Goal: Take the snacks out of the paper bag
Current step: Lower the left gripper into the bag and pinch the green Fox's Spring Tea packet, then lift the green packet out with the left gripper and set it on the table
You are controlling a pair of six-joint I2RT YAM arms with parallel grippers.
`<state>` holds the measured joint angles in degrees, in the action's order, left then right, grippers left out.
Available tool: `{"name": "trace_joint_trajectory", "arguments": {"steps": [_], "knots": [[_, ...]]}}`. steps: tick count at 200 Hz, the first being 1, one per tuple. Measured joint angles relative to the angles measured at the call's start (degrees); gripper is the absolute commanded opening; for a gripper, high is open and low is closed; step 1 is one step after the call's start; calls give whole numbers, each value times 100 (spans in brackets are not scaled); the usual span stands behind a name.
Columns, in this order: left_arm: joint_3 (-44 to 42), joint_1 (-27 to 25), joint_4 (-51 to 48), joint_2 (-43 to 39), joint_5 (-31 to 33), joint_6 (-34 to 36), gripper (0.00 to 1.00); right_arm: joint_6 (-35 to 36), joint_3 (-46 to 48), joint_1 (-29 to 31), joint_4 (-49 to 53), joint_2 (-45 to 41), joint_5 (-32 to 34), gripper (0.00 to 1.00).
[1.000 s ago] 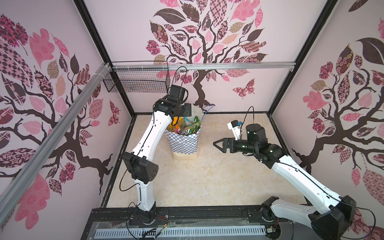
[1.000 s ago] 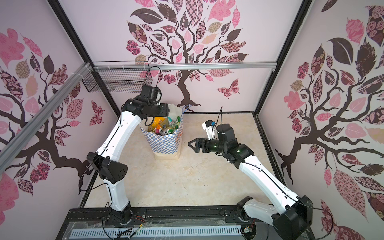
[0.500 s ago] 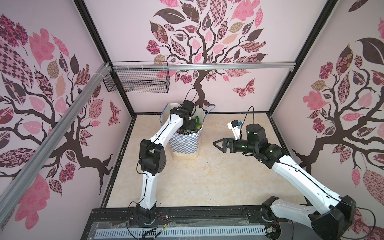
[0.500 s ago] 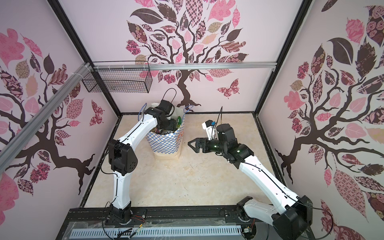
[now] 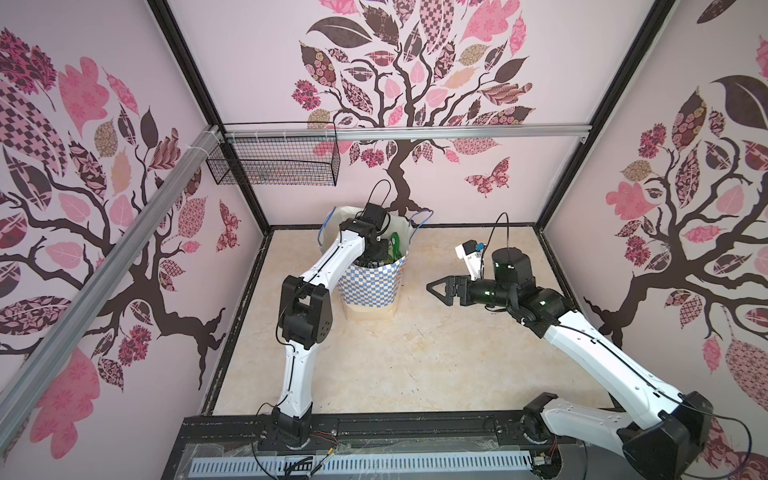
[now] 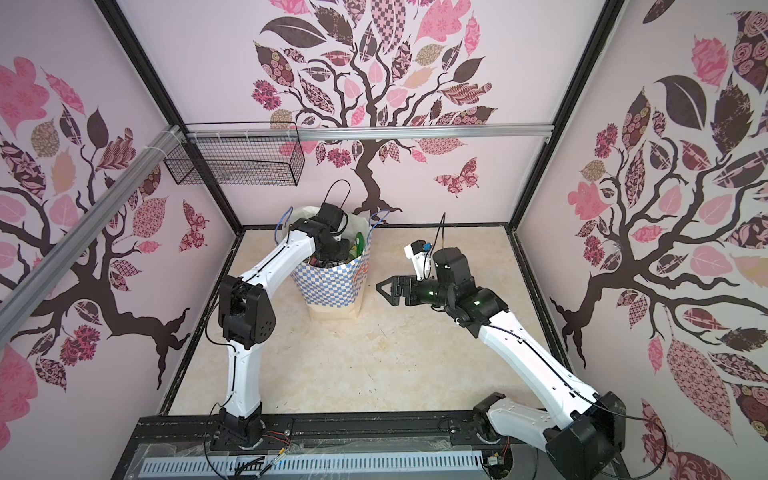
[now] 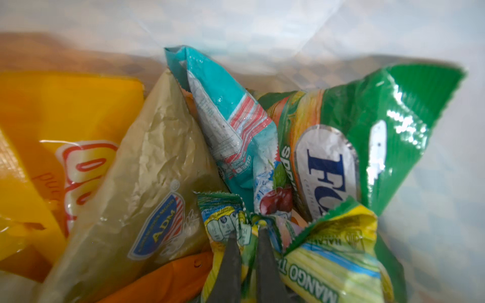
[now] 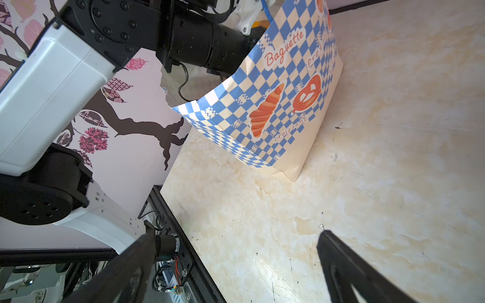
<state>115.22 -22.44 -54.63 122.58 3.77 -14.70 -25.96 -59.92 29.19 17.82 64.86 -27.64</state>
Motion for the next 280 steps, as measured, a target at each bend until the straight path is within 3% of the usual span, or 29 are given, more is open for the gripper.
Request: {"name": "trace_joint_trajectory", "arguments": {"steps": [117,280], "knots": [[-551,22,168,-1034,48,138,0,-13,0,0,-9,-44,57,100],[780,-17,-352,-1567,136,144,0,-129,0,0,-153,-57,212,100]]}}
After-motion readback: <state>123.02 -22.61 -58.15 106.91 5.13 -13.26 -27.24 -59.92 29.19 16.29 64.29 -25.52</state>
